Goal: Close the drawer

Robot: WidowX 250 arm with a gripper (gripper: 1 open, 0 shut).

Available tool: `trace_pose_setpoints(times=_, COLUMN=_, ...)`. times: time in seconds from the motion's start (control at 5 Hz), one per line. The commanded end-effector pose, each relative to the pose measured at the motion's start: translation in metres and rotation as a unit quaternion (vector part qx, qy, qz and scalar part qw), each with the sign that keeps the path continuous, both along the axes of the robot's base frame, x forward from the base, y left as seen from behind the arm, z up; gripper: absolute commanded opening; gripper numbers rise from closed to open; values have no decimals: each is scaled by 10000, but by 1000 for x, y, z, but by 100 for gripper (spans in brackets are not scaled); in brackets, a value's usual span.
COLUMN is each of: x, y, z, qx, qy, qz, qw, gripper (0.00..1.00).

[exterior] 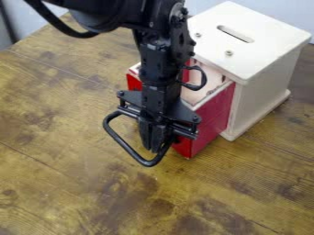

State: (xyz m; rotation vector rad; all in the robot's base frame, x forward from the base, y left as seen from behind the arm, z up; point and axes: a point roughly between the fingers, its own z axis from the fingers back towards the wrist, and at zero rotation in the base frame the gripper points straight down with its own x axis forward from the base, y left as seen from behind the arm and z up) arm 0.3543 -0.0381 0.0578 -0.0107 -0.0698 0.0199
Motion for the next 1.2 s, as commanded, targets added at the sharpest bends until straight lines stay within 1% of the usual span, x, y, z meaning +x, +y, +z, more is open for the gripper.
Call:
trace_pose_setpoints(times=0.0, x=48, y=-30, z=8, qx=-117, qy=-1216, qz=-558, qw=9909, gripper=100)
trace_pose_setpoints(times=0.2, x=51, y=-26, z=9, qx=-102, qy=-1301, qz=-409, qw=9906, gripper=100)
trace_pose_setpoints(times=0.4, x=52, y=-23, z=11, qx=-131, qy=-1371, qz=-261, qw=9901, gripper=0)
trace_pose_setpoints(times=0.6, x=56, y=-19, z=13, qx=-154, qy=-1372, qz=-106, qw=9904, gripper=100)
trace_pose_setpoints(times=0.8, x=67, y=-20, z=16, qx=-166, qy=-1366, qz=131, qw=9904, gripper=100)
trace_pose_setpoints(times=1.0, x=72, y=-22, z=19, qx=-195, qy=-1274, qz=363, qw=9910, gripper=0)
